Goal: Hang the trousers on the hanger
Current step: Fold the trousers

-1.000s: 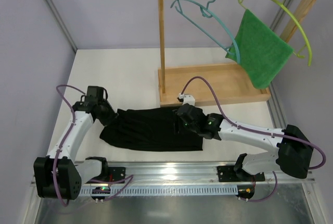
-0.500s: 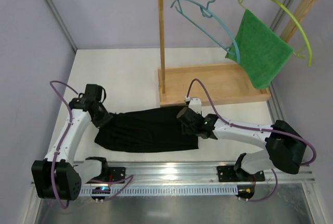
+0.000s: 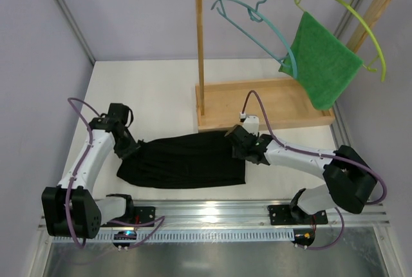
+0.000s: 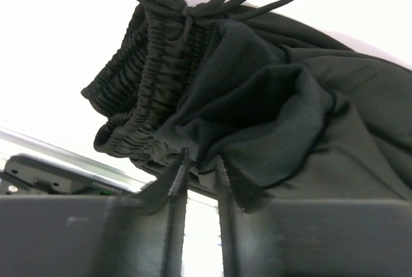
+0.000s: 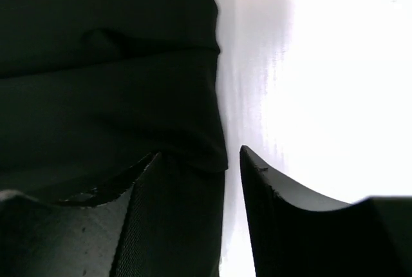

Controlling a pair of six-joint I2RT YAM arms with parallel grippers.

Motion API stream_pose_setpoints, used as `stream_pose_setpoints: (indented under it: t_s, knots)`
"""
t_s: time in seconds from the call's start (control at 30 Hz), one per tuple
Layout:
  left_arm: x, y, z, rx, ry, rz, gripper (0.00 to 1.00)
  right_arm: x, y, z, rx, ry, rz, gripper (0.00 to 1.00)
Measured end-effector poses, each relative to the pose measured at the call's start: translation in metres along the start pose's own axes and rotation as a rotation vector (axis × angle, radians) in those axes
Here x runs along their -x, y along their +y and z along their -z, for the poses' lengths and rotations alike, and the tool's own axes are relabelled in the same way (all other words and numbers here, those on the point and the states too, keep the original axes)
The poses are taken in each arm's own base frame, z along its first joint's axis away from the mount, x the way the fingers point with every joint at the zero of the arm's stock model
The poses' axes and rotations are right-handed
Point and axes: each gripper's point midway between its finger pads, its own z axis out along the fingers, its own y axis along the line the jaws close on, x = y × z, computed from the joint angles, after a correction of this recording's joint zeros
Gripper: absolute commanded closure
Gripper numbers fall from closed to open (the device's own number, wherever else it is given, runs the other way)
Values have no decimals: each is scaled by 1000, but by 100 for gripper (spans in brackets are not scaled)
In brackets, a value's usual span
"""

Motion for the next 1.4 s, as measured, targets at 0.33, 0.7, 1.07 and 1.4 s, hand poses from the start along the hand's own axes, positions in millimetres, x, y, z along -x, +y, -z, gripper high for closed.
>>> stream_pose_setpoints:
  t_s: [0.33, 0.7, 1.07, 1.4]
  knots:
    - [6, -10, 5, -51, -2, -64, 30, 21, 35, 55, 334, -36, -39, 37]
    - [2, -17, -20, -35, 76, -60, 44, -7, 11, 29, 314, 17, -131, 28]
    - [-2, -27, -39, -62, 104, -27, 99, -24, 8, 0, 413, 76, -264, 47]
    - [-24, -79, -36, -254, 82, -54, 100, -5, -51, 6, 292, -9, -500, 96]
